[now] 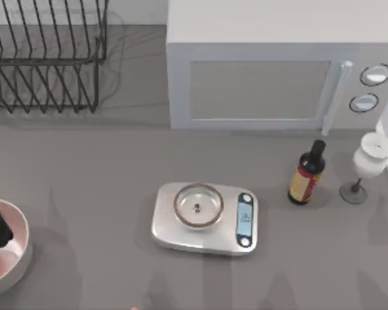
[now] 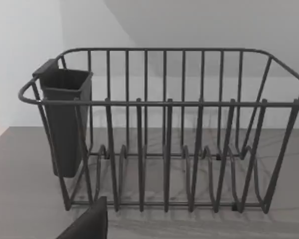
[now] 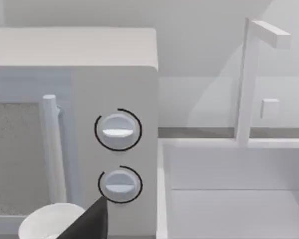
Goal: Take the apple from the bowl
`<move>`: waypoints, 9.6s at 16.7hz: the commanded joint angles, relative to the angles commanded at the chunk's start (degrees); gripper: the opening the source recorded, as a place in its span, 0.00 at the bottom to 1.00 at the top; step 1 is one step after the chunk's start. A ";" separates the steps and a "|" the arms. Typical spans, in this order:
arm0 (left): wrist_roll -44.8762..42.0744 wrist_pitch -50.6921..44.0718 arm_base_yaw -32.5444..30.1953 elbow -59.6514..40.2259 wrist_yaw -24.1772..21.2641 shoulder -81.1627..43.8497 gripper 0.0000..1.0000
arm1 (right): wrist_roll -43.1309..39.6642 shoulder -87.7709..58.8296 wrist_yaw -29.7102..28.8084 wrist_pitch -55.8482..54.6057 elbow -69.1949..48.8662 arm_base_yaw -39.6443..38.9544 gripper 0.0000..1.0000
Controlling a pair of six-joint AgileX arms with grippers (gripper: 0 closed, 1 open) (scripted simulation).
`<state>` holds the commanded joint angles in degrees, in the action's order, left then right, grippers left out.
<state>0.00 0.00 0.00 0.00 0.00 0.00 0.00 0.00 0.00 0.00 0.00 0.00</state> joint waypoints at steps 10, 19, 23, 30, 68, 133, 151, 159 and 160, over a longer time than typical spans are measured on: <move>0.00 0.00 0.00 0.00 0.00 0.00 1.00 | 0.00 0.00 0.00 0.00 0.00 0.00 1.00; 0.00 0.00 0.00 0.00 0.00 0.00 1.00 | 0.00 0.00 0.00 0.00 0.00 0.00 1.00; 0.00 0.00 0.00 0.00 0.00 0.00 1.00 | 0.00 0.00 0.00 0.00 0.00 0.00 1.00; -0.16 -11.62 -0.03 -10.02 0.00 -13.08 1.00 | 0.00 0.00 0.00 0.00 0.00 0.00 1.00; -1.16 -40.44 0.02 -39.86 0.00 -89.42 0.92 | 0.00 0.00 0.00 0.00 0.00 0.00 1.00; 27.12 -78.28 -28.55 -97.06 -0.10 -109.14 0.00 | 0.00 0.00 0.00 0.00 0.00 0.00 1.00; 27.04 -56.34 -28.53 -78.73 -0.07 -112.38 0.38 | 0.00 0.00 0.00 0.00 0.00 0.00 1.00; 27.04 -56.34 -28.53 -78.73 -0.07 -112.38 0.98 | 0.00 0.00 0.00 0.00 0.00 0.00 1.00; 27.04 -56.34 -28.53 -78.73 -0.07 -112.38 1.00 | 0.00 0.00 0.00 0.00 0.00 0.00 1.00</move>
<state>27.04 -56.34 -28.53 -78.73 -0.07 -112.38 0.00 0.00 0.00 0.00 0.00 0.00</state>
